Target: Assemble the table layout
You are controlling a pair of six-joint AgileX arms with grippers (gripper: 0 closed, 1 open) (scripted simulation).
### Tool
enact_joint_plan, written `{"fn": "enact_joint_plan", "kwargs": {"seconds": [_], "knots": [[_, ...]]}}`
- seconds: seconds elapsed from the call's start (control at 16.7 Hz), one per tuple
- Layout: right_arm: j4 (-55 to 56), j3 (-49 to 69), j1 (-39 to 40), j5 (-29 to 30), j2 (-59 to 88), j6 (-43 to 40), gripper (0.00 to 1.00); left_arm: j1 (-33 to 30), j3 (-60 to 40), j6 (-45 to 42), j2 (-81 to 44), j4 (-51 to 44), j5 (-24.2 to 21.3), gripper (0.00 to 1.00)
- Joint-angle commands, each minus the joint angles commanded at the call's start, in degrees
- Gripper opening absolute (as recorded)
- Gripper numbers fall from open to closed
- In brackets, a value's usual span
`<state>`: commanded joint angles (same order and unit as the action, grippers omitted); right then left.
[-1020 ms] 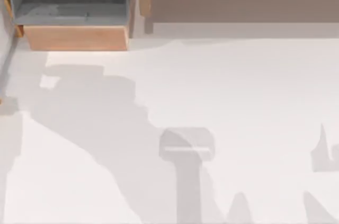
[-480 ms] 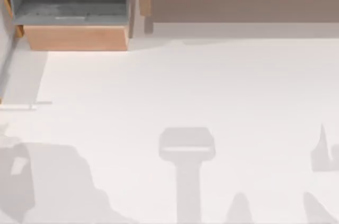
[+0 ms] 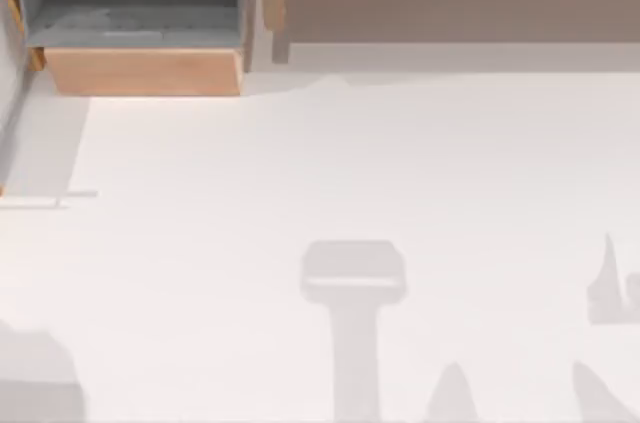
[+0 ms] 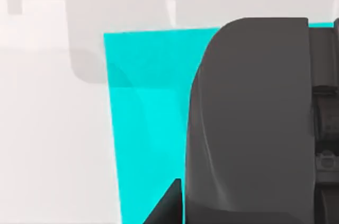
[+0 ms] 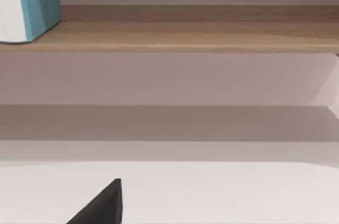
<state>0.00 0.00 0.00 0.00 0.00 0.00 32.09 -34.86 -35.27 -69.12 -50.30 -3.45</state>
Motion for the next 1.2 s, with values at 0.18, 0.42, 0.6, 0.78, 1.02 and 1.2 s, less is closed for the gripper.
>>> {"fn": "enact_joint_plan", "kwargs": {"seconds": [0.18,0.42,0.6,0.78,1.02,1.2], "knots": [[0.0,0.0,0.0,0.0,0.0,0.0,1.0,1.6,4.9,0.1,3.1,1.1,-0.1,0.0],[0.0,0.0,0.0,0.0,0.0,0.0,1.0,2.1,6.1,0.3,4.0,1.4,-0.1,0.0],[0.0,0.0,0.0,0.0,0.0,0.0,1.0,1.8,6.0,0.2,3.7,1.3,-0.1,0.0],[0.0,0.0,0.0,0.0,0.0,0.0,1.0,1.8,5.8,0.2,3.9,1.4,-0.1,0.0],[0.0,0.0,0.0,0.0,0.0,0.0,1.0,1.9,5.0,0.2,4.5,1.8,-0.2,0.0],[0.0,0.0,0.0,0.0,0.0,0.0,1.0,1.9,4.3,0.2,5.1,2.3,-0.2,0.0]]}}
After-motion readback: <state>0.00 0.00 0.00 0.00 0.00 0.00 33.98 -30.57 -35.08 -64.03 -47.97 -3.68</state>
